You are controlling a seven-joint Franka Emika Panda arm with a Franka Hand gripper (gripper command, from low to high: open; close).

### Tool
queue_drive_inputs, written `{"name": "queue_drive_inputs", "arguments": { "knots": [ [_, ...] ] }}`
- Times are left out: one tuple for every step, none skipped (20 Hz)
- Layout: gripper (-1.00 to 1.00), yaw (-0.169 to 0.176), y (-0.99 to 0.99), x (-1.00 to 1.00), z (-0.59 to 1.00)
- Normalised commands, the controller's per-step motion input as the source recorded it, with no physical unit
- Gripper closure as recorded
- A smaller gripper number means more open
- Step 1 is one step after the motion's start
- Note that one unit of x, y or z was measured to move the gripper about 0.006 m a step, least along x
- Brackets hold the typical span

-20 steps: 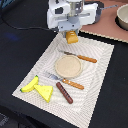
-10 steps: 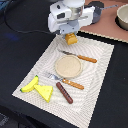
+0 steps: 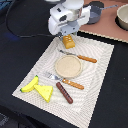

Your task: Interact with the objects in diverse but meaningful ways.

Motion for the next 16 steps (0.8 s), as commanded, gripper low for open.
{"name": "queue_drive_inputs", "arguments": {
  "knots": [
    [-1.00,0.031,-0.41,0.03,1.00],
    [-1.00,0.027,-0.54,0.10,1.00],
    [-1.00,0.018,-0.65,0.16,0.98],
    [-1.00,0.014,-0.79,0.19,0.93],
    [-1.00,0.014,-0.88,0.20,0.86],
    [-1.00,0.016,-0.91,0.18,0.73],
    [-1.00,0.014,-0.92,0.17,0.67],
    [-1.00,0.017,-0.91,0.18,0.51],
    [-1.00,0.016,-0.92,0.18,0.46],
    [-1.00,0.004,-0.94,0.17,0.43],
    [-1.00,0.000,-0.98,0.21,0.40],
    [-1.00,0.000,-0.98,0.29,0.39],
    [-1.00,0.000,-0.98,0.33,0.39],
    [-1.00,0.000,-0.97,0.36,0.37],
    [-1.00,0.000,-0.95,0.43,0.34],
    [-1.00,0.000,-0.93,0.49,0.29]
  ]
}}
